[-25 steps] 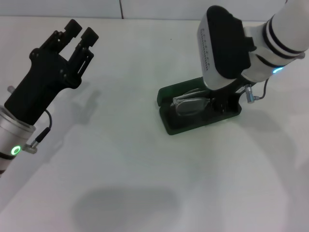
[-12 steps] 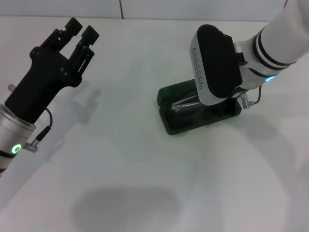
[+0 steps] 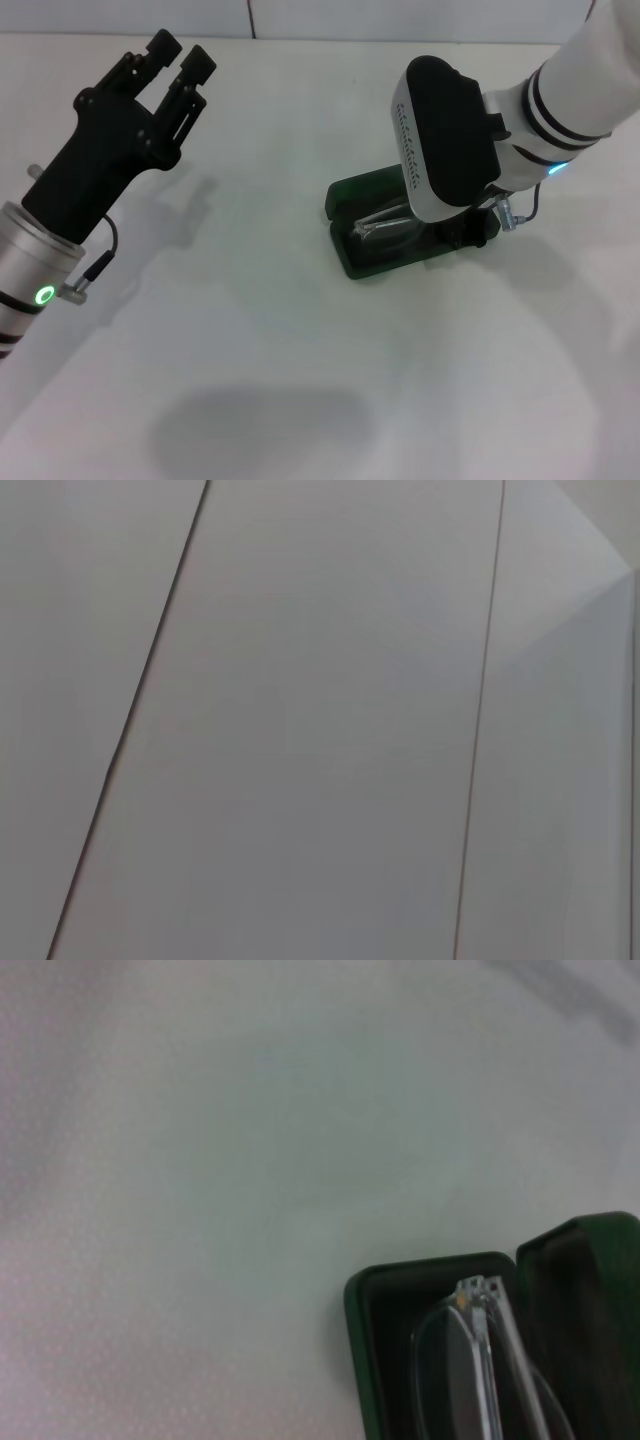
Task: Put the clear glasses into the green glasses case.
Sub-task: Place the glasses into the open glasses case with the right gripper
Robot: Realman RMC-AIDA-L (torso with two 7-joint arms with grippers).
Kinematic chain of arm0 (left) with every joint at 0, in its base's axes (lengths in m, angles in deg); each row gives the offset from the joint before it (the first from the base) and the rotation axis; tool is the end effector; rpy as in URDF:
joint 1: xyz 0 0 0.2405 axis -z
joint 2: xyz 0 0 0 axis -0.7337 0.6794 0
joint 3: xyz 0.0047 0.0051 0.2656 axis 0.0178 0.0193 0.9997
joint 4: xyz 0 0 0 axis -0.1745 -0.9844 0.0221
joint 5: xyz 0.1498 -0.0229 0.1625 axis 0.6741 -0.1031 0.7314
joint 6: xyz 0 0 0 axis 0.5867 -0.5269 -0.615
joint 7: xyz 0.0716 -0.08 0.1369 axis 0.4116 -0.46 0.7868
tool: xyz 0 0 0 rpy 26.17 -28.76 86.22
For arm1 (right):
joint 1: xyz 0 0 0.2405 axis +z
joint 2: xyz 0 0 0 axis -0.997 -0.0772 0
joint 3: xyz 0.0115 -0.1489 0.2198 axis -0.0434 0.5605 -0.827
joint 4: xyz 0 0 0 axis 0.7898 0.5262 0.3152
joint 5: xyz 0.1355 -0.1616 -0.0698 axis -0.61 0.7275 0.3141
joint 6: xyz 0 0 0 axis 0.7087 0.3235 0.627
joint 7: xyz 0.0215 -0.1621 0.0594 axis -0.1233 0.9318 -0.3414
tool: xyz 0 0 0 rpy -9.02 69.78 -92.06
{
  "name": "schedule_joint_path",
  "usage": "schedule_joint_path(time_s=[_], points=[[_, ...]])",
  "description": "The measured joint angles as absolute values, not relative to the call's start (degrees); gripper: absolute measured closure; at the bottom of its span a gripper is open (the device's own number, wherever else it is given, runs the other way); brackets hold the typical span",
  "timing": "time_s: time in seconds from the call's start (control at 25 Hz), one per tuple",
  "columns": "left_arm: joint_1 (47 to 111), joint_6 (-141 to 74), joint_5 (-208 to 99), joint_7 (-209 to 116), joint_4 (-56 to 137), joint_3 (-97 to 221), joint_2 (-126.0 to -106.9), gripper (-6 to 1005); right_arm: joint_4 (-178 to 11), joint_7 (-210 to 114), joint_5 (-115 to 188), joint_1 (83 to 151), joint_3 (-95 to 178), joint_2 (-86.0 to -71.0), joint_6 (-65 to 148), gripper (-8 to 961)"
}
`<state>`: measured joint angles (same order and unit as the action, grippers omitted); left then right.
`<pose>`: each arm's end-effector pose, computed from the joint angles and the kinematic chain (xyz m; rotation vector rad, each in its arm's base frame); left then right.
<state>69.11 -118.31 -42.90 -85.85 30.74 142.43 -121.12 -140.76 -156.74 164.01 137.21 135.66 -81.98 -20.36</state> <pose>-0.2584 0.3239 -0.0243 -1.9167 -0.4359 -1.3725 0.1257 0.4146 -0.1082 -2.8080 -0.4793 -0.7389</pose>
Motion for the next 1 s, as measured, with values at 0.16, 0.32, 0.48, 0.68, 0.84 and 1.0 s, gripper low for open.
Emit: schedule_joint_path(time_s=[0.16, 0.32, 0.48, 0.68, 0.84, 1.0], points=[[69.31, -118.3, -43.02, -85.85, 30.74, 142.43, -121.12, 501, -140.69, -156.78, 163.76, 137.08, 135.68, -81.98, -20.15, 829], [69.51, -118.26, -43.08, -85.85, 30.74, 142.43, -121.12, 500, -140.67, -156.75, 163.6, 137.03, 135.7, -81.98, -20.24, 828], [69.61, -117.54, -43.2, -85.85, 30.74, 142.43, -121.12, 500, -141.06, -156.39, 163.53, 136.94, 136.18, -81.97, -20.48, 828], [70.09, -116.77, -43.24, -85.85, 30.74, 142.43, -121.18, 499, -141.3, -156.27, 163.74, 136.77, 137.68, -81.97, -20.59, 827], [70.34, -116.76, -43.24, -85.85, 30.74, 142.43, -121.2, 498, -141.37, -156.2, 163.76, 136.6, 137.76, -81.98, -20.24, 826], [70.41, -116.69, -43.24, -85.85, 30.75, 142.43, -121.21, 497, -141.92, -155.94, 163.9, 135.75, 137.88, -81.97, -18.92, 792]])
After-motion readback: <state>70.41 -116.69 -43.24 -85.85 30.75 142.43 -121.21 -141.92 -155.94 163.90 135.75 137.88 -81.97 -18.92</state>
